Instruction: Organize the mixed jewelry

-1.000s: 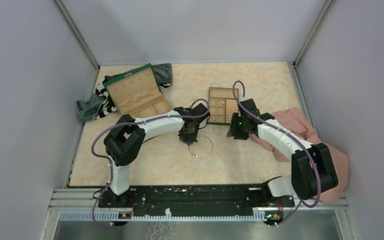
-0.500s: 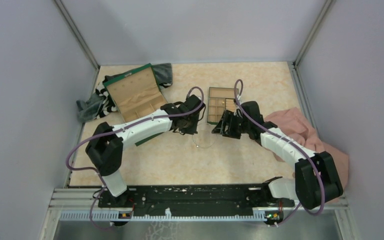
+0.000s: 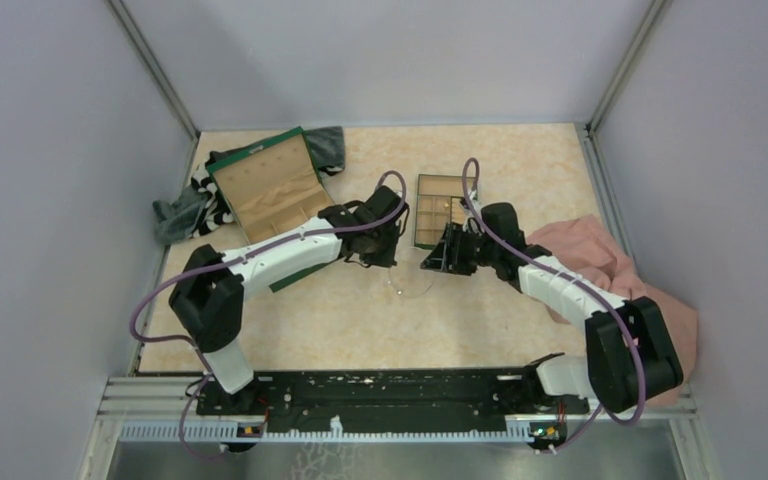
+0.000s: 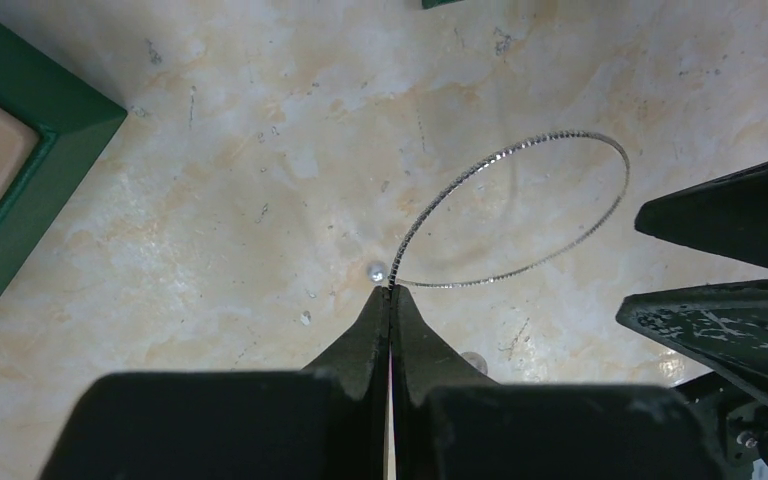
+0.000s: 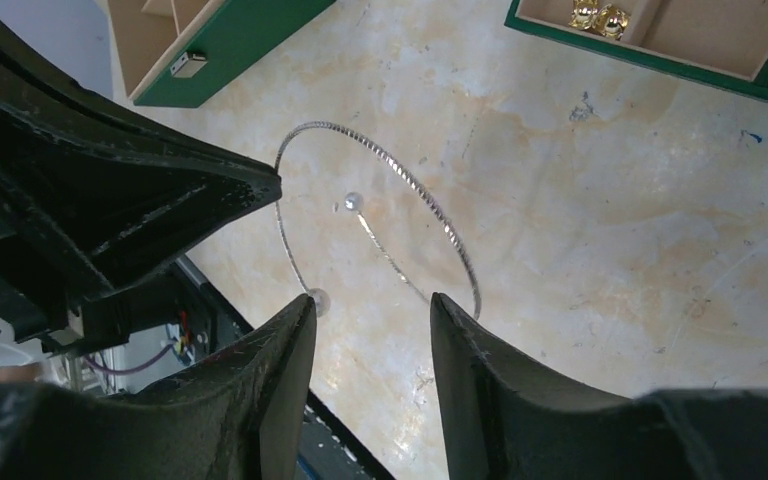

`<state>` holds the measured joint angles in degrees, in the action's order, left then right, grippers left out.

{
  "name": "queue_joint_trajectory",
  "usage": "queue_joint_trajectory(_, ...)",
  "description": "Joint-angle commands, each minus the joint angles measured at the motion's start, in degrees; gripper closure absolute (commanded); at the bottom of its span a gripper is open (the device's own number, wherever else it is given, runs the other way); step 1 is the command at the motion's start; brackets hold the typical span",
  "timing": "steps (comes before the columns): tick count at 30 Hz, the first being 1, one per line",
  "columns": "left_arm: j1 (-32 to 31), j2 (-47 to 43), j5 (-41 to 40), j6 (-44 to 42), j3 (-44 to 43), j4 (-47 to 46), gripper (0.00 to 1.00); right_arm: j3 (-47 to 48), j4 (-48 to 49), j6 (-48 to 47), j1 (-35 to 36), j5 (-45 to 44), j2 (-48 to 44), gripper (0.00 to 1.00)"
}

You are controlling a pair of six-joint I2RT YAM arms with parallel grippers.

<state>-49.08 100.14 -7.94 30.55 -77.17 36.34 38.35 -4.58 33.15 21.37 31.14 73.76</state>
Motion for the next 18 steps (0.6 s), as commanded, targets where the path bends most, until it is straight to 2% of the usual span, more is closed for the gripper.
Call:
queue_joint_trajectory(1, 0.3, -2.9, 2.0, -0.5, -0.8, -2.0, 1.0, -0.3, 2.7, -2.1, 0.3, 0.6, -0.5, 0.53)
queue_joint_trajectory(12, 0.3, -3.7, 2.6, -1.4, -1.3, -1.3, 1.0, -1.5, 0.9, -5.2, 0.3, -6.8, -5.2, 0.41)
queue_joint_trajectory(18, 0.3, -5.8, 3.1, -1.6, -0.6, -2.1, 1.0, -4.2, 4.7, -6.5, 0.3, -5.6, -3.2, 0.41)
